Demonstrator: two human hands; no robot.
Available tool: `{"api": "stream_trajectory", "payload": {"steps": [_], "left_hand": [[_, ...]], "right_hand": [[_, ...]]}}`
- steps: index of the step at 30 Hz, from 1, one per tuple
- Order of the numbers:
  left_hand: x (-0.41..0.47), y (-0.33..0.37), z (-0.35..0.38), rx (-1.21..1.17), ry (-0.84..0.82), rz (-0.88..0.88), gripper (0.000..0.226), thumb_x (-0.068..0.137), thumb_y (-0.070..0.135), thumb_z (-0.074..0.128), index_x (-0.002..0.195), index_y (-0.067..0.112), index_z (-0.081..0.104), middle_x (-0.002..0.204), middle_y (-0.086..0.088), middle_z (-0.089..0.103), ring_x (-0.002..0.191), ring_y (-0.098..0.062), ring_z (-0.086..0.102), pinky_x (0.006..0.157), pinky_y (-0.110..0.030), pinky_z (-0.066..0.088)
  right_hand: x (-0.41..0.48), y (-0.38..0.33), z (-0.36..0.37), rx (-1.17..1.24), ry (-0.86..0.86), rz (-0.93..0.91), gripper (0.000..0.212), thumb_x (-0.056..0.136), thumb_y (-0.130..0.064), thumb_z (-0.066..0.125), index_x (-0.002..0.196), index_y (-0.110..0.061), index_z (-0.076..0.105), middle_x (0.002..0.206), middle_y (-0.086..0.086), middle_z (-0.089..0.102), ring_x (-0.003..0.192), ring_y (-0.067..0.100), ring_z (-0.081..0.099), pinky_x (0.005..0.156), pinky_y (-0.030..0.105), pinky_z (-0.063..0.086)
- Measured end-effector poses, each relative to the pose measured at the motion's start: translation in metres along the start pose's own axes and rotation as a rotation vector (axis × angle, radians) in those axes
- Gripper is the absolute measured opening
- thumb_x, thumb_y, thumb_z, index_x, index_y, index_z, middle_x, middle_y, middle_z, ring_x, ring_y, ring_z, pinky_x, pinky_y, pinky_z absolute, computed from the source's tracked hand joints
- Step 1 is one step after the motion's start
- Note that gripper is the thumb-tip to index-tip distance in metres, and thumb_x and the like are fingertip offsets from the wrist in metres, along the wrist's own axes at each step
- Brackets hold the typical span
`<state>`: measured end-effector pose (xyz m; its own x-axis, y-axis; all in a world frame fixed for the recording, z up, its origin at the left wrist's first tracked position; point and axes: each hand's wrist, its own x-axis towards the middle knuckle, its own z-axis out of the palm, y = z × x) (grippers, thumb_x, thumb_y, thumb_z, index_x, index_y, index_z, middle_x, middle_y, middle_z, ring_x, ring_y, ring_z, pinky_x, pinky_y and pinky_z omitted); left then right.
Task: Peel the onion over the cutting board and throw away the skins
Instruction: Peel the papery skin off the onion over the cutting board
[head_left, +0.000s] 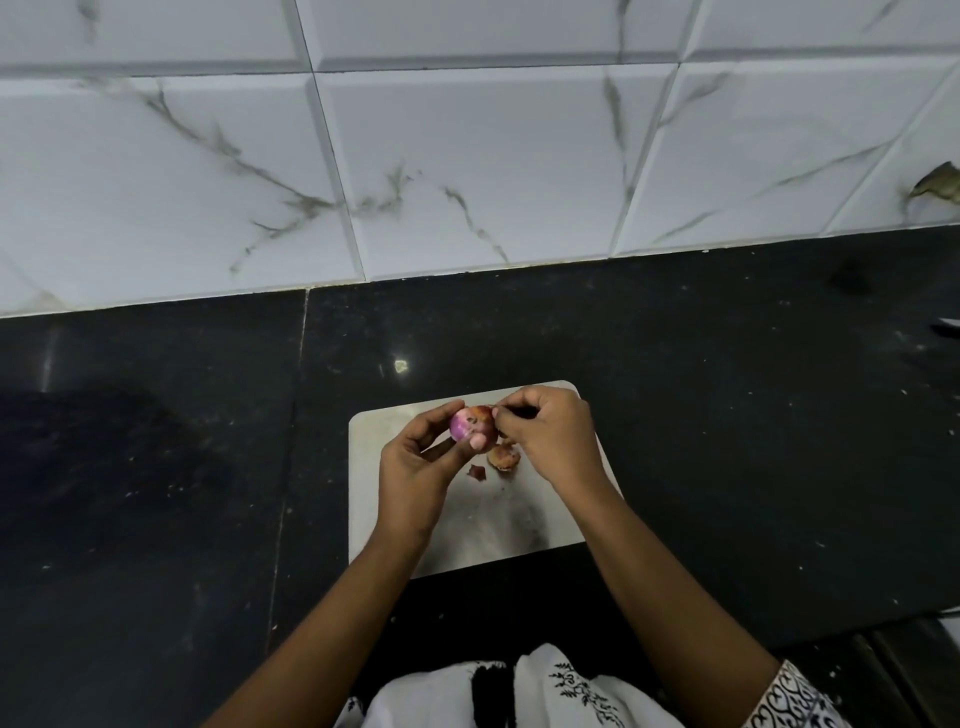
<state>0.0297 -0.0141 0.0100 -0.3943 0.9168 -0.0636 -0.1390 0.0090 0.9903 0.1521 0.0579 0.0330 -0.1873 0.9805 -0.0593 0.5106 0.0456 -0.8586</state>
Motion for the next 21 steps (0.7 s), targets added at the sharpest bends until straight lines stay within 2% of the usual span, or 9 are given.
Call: {"api": "stream_trajectory", "payload": {"steps": [2,5,8,11,13,15,17,19,21], "left_hand": [[-0.001,-0.001,0.0,-0.008,-0.007,0.002,0.036,0.077,-0.001,0.069,0.105,0.02,0.065,0.109,-0.001,0.069,0.098,-0.003,0.066,0.073,-0.017,0.054],[-0.001,0.001,0.0,-0.034,-0.028,-0.001,0.034,0.078,-0.001,0.067,0.105,0.021,0.064,0.108,-0.002,0.068,0.095,-0.004,0.067,0.066,-0.016,0.053],[-0.001,-0.003,-0.001,-0.066,-0.045,-0.027,0.03,0.082,0.004,0.064,0.108,0.02,0.065,0.109,-0.005,0.069,0.095,-0.016,0.069,0.065,-0.02,0.054],[0.001,-0.009,-0.003,-0.184,-0.041,-0.169,0.027,0.086,0.008,0.059,0.11,0.018,0.064,0.112,-0.011,0.067,0.092,-0.024,0.069,0.07,-0.028,0.058],[0.003,-0.012,-0.004,-0.399,-0.066,-0.304,0.038,0.08,0.017,0.065,0.117,0.008,0.062,0.115,-0.02,0.064,0.088,-0.027,0.068,0.075,-0.035,0.059],[0.004,-0.015,-0.005,-0.59,-0.112,-0.373,0.062,0.063,0.032,0.082,0.115,0.003,0.064,0.111,-0.024,0.064,0.088,-0.025,0.069,0.073,-0.033,0.06],[0.004,-0.018,-0.006,-0.71,-0.165,-0.41,0.068,0.051,0.035,0.09,0.108,0.005,0.069,0.11,-0.022,0.067,0.092,-0.026,0.069,0.07,-0.03,0.059],[0.003,-0.019,-0.007,-0.829,-0.197,-0.468,0.077,0.048,0.029,0.091,0.115,0.003,0.063,0.115,-0.021,0.066,0.098,-0.03,0.068,0.069,-0.03,0.06],[0.003,-0.02,-0.009,-0.912,-0.221,-0.522,0.081,0.047,0.023,0.092,0.118,-0.001,0.061,0.118,-0.021,0.065,0.1,-0.033,0.068,0.069,-0.032,0.06]], "right_hand": [[-0.001,-0.001,0.001,-0.034,0.009,-0.027,0.008,0.084,-0.02,0.066,0.091,-0.019,0.07,0.072,-0.01,0.065,0.062,0.002,0.063,0.053,0.009,0.049],[-0.002,-0.001,0.001,-0.062,0.013,-0.049,0.009,0.084,-0.021,0.065,0.092,-0.017,0.069,0.077,-0.005,0.067,0.066,0.006,0.065,0.061,0.019,0.055],[-0.004,-0.001,0.003,-0.054,0.013,-0.052,0.007,0.085,-0.019,0.064,0.09,-0.017,0.068,0.076,-0.006,0.066,0.066,0.007,0.064,0.061,0.02,0.056],[-0.003,-0.002,0.003,0.039,-0.012,-0.036,0.006,0.086,-0.016,0.062,0.089,-0.015,0.067,0.077,0.0,0.067,0.065,0.013,0.066,0.061,0.028,0.058],[-0.003,-0.003,0.003,0.162,-0.035,0.014,0.006,0.086,-0.011,0.061,0.086,-0.012,0.067,0.077,0.011,0.068,0.062,0.02,0.063,0.061,0.039,0.056],[-0.002,-0.003,0.004,0.265,-0.048,0.058,0.009,0.086,-0.009,0.059,0.082,-0.009,0.067,0.076,0.019,0.068,0.063,0.026,0.06,0.062,0.047,0.055],[0.0,-0.002,0.004,0.358,-0.062,0.093,0.013,0.087,-0.007,0.058,0.078,-0.01,0.067,0.074,0.013,0.069,0.065,0.027,0.059,0.066,0.051,0.054],[0.002,0.003,0.003,0.419,-0.065,0.132,0.019,0.087,-0.005,0.057,0.073,-0.013,0.068,0.076,0.004,0.07,0.067,0.023,0.06,0.071,0.05,0.055],[0.004,0.006,0.0,0.449,-0.055,0.187,0.02,0.086,-0.006,0.058,0.072,-0.015,0.069,0.074,0.002,0.069,0.064,0.018,0.06,0.074,0.047,0.056]]}}
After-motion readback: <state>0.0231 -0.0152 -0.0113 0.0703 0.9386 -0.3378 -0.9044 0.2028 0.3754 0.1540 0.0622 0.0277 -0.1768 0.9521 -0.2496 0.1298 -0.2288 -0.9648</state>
